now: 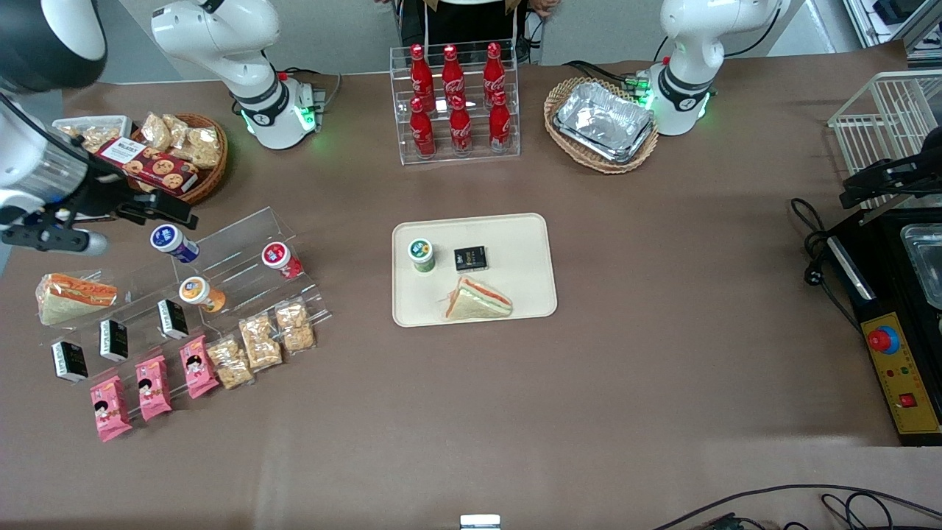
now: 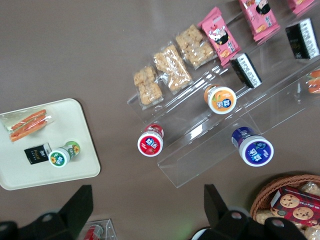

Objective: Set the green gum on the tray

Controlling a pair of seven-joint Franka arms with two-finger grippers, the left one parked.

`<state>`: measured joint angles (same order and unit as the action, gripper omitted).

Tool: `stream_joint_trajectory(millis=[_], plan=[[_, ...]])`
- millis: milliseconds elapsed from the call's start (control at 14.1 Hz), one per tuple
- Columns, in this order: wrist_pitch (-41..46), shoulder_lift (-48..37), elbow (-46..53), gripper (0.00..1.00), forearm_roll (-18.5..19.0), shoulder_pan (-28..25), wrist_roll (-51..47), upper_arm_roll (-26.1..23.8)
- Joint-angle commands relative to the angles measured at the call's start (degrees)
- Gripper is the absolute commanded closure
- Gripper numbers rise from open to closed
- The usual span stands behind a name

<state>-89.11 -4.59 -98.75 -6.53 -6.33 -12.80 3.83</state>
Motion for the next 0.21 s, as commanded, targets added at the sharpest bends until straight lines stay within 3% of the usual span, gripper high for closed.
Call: stream_joint_trajectory(millis=[0,141], plan=[[3.8,2.7,7.3,0.01,1.4,0.4,0.0,-0.2],[6.0,4.5,10.5,0.01,1.6,0.5,0.1,-0.2]])
